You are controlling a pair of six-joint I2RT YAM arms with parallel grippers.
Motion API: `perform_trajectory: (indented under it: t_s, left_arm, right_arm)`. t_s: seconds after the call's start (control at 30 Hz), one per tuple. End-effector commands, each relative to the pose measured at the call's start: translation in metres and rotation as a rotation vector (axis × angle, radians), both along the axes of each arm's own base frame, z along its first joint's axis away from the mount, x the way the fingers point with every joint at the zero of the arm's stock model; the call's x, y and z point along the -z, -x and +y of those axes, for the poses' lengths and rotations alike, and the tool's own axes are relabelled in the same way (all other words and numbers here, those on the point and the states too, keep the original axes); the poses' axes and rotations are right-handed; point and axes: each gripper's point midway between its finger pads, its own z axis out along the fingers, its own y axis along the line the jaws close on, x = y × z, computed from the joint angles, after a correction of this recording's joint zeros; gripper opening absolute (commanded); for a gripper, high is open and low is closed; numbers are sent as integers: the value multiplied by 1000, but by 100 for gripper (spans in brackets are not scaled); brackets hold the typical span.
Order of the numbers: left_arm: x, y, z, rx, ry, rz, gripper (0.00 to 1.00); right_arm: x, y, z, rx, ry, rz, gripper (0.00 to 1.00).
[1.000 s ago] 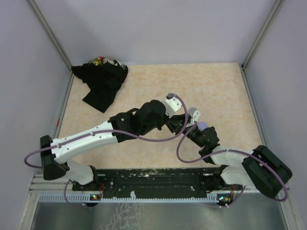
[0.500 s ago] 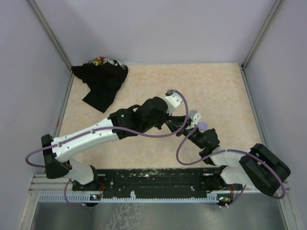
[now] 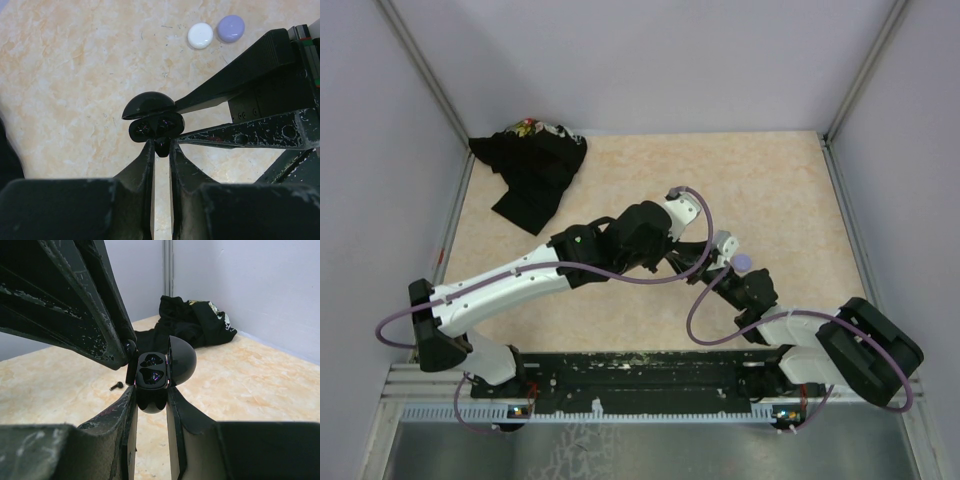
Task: Insert the wireless bluetooth earbuds into the charging case
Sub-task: Place the earbud in the charging case.
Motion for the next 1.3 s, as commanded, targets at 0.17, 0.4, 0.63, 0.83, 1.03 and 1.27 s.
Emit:
perform_trajectory:
  t_s: [0.17, 0.4, 0.63, 0.83, 1.03, 1.27]
  left_arm:
    - [-33, -9, -1, -21, 73, -74, 0]
    - [-37, -10, -3, -18, 81, -82, 0]
    - [-47, -6, -9, 17, 132, -81, 0]
    - [-43, -8, -9, 14, 113, -77, 0]
    - [-34, -12, -8, -2, 77, -75, 0]
    - [-24, -13, -7, -6, 39, -64, 0]
  right_arm:
    - [-21, 6, 1, -21, -44, -73, 0]
    - [-20, 6, 1, -20, -42, -69, 0]
    - [-20, 6, 1, -23, -42, -69, 0]
    - [-21, 6, 1, -22, -45, -70, 0]
    - [-22, 6, 0, -22, -48, -71, 0]
    - [-22, 7, 1, -24, -49, -71, 0]
